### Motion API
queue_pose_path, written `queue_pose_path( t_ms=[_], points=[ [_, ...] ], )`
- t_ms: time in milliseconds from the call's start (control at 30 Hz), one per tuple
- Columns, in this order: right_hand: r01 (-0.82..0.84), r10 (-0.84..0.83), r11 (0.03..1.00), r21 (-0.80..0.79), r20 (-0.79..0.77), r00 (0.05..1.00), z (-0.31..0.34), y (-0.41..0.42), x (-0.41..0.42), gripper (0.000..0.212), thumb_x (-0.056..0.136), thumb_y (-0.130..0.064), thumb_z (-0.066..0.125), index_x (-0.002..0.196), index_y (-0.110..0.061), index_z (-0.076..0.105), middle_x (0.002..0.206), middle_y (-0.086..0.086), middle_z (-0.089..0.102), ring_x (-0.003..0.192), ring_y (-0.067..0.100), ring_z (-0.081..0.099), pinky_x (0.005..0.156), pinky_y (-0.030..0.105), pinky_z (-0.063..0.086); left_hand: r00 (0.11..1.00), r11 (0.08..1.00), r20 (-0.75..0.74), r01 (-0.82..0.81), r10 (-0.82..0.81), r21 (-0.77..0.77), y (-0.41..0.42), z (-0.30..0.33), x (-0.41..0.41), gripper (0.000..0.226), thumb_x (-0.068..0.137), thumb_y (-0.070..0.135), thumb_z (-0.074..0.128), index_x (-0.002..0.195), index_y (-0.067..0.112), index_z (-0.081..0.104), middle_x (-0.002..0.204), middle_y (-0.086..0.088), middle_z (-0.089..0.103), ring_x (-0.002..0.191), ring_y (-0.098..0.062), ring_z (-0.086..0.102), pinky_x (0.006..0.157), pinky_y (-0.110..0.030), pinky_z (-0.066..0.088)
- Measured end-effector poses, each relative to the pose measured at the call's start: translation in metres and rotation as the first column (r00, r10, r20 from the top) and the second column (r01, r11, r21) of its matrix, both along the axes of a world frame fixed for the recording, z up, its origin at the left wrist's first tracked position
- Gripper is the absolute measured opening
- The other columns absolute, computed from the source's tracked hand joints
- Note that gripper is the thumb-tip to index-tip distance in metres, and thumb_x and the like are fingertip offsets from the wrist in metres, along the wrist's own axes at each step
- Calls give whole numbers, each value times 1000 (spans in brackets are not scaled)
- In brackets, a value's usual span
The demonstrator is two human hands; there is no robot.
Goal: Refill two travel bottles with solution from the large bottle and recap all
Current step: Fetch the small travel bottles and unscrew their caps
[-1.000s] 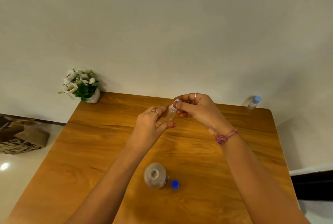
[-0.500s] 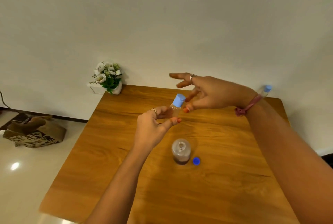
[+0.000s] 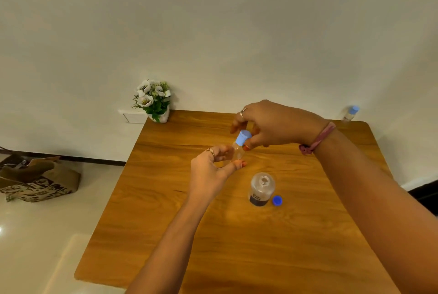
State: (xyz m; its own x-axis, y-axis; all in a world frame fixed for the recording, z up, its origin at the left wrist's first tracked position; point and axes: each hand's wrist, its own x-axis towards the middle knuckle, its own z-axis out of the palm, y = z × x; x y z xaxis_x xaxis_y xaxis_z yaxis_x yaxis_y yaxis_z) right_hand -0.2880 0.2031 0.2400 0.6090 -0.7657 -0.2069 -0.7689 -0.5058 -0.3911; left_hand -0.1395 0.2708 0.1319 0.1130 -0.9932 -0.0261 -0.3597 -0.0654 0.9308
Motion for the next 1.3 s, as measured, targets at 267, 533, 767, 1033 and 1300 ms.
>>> queue_pose_path(
  t_ms=[267, 533, 767, 1033, 1300],
  points=[
    [11, -12, 1000, -23, -44, 999, -13, 17, 22, 46, 80, -28, 71, 122, -14, 56, 119, 2, 59, 93, 11, 56, 77, 19, 43, 998, 998, -30, 57, -56, 30, 9, -9, 20, 40, 64, 27, 85, 99, 25, 65, 95, 11, 69, 93, -4, 64, 81, -23, 54],
    [84, -89, 995, -54, -100, 991, -23, 34, 34, 45, 82, -36, 68, 121, -16, 58, 112, -3, 61, 86, 9, 54, 66, 14, 40, 992, 992, -34, 120, -119, 42, 16, -16, 33, 46, 64, 28, 84, 106, 17, 67, 101, 6, 71, 95, -4, 65, 79, -16, 51],
    [80, -90, 993, -92, -118, 989, -32, 42, 42, 28, 79, -22, 73, 105, -17, 65, 104, -2, 63, 80, 7, 51, 62, 10, 37, 984, 984, -94, 160, -153, 76, 20, -25, 43, 43, 63, 24, 86, 101, 19, 66, 99, 6, 70, 94, -8, 66, 83, -24, 53],
    [474, -474, 872, 123, 454, 754, -68, 73, 14, 36, 73, -4, 76, 88, -29, 55, 100, -9, 55, 85, 0, 58, 69, 5, 47, 965, 951, -207, 210, -164, 227, 25, -66, 48, 45, 70, 14, 82, 110, 15, 60, 111, 1, 68, 106, -12, 62, 94, -36, 51],
    [702, -784, 576, 418, 525, 331, -183, 139, 9, 35, 77, -23, 73, 110, -27, 62, 106, -11, 63, 97, 2, 59, 78, 19, 50, 953, 928, 89, 255, -288, 271, 42, -108, 28, 39, 76, 27, 77, 109, 18, 60, 104, 10, 62, 100, -5, 57, 72, -10, 39]
  ],
)
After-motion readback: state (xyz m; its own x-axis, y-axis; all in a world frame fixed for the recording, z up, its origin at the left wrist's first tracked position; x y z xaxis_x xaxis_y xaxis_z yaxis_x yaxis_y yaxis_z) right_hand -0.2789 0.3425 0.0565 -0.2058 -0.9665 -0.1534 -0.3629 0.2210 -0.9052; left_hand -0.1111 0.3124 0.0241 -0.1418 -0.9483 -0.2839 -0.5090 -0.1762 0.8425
